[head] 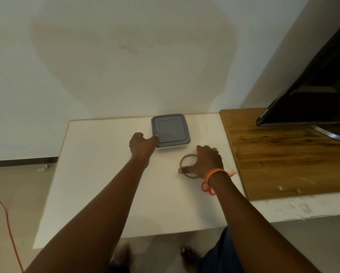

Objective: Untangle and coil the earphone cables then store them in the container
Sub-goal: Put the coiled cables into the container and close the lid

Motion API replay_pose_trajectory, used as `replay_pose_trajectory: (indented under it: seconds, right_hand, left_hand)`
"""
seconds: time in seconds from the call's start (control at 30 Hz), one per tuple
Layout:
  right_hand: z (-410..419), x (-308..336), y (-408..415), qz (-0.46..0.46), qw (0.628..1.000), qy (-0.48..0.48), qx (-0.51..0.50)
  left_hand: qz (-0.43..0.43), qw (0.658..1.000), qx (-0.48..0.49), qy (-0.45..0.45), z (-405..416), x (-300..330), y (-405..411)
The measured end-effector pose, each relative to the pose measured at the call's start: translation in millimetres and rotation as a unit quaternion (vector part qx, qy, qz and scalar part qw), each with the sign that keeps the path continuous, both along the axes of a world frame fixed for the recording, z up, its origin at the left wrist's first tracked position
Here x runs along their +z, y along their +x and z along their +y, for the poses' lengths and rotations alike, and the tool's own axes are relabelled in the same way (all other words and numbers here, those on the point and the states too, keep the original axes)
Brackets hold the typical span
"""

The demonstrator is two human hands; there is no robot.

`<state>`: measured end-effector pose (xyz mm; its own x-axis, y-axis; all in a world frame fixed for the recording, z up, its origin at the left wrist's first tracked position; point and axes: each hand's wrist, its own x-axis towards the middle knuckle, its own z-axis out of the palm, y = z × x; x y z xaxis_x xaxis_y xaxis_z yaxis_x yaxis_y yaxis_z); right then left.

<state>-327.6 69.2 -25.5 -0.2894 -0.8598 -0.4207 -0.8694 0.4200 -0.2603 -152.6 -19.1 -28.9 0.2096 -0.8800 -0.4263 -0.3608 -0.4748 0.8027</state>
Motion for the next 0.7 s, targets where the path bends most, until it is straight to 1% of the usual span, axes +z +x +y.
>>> replay_pose_trajectory:
  seconds: [0.03, 0.1, 0.17, 0.23, 0.3, 0.37, 0.4, 0.47, 0.53, 0.6, 0.67, 0.7]
  right_hand:
    - [4, -1, 6, 0.041, 0.998, 0.021, 0.032]
    - [9, -4, 19, 0.079, 0.995, 0.033, 0.060]
    - [11, -8, 33, 0.066, 0.996, 0.018, 0.057]
    - [13, -13, 51, 0.051, 0.995, 0.001, 0.082]
    - [17, -19, 70, 0.053, 0.990, -0.019, 0.131]
    - [23, -25, 76, 0.039, 0.989, -0.032, 0.138]
    - [25, -25, 74, 0.022, 0.992, -0.036, 0.118]
    - [30, -20, 59, -0.001, 0.998, -0.051, 0.036]
    - [38, -13, 39, 0.031, 0.996, -0.066, -0.048]
    - [46, -10, 23, 0.075, 0.991, -0.037, -0.102]
    - [53, -11, 13, 0.063, 0.989, -0.001, -0.134]
    - [55, -13, 12, 0.050, 0.990, 0.001, -0.131]
  left_hand:
    - [-0.005, 1.000, -0.003, -0.006, 7, 1, 3]
    - [-0.003, 1.000, -0.030, -0.006, 26, -4, 13]
    - [0.008, 0.997, -0.071, 0.012, 54, -11, 24]
    - [-0.005, 0.993, -0.115, 0.024, 80, -26, 35]
    - [-0.037, 0.985, -0.171, 0.011, 102, -37, 42]
    - [-0.080, 0.971, -0.224, -0.007, 114, -43, 43]
    - [-0.098, 0.966, -0.239, -0.019, 116, -43, 42]
    - [-0.115, 0.961, -0.248, -0.047, 114, -40, 42]
    - [-0.137, 0.944, -0.282, -0.100, 113, -38, 42]
    - [-0.190, 0.902, -0.358, -0.145, 116, -36, 41]
    - [-0.246, 0.860, -0.414, -0.168, 121, -34, 34]
    - [-0.262, 0.850, -0.425, -0.171, 123, -34, 32]
